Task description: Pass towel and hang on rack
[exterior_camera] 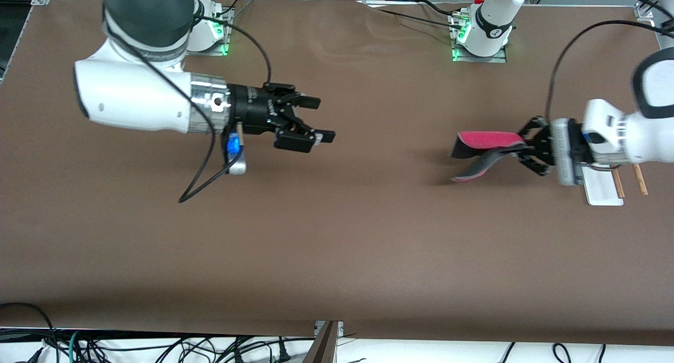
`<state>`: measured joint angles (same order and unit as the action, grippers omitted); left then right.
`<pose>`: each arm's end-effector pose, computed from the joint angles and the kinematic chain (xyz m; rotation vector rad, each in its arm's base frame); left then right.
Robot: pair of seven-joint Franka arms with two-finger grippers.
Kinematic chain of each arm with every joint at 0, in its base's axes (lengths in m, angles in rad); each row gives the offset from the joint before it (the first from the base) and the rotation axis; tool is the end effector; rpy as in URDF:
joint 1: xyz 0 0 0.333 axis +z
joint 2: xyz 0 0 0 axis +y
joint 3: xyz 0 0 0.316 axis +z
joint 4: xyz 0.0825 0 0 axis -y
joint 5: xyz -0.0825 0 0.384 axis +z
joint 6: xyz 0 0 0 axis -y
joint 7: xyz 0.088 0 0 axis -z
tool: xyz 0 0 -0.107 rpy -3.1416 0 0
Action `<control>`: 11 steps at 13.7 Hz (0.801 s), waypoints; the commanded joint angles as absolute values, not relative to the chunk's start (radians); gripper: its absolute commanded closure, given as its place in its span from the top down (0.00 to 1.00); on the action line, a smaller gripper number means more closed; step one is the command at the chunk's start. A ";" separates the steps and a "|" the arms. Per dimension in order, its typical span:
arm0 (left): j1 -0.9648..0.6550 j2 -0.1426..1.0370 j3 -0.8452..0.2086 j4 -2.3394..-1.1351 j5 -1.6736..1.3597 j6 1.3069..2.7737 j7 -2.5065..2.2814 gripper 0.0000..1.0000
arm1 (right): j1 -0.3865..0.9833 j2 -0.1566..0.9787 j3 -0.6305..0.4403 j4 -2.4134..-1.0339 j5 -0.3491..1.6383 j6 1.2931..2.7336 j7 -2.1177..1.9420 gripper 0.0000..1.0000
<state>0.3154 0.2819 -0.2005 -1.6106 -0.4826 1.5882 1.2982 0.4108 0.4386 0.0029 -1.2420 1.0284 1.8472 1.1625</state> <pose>0.6131 0.0332 0.4592 2.1651 -1.3286 0.1612 0.6216 0.3462 0.5711 -1.9619 1.0288 0.7402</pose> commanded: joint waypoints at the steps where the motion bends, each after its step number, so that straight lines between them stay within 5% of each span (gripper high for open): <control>1: 0.415 0.365 -0.219 -1.461 -0.332 1.542 1.272 0.00 | 0.359 0.423 0.015 -1.221 0.916 1.752 1.083 1.00; 11: 0.782 0.541 -0.153 -1.390 -0.118 1.557 1.311 0.00 | 0.344 0.289 -0.106 -1.293 0.453 1.425 0.611 1.00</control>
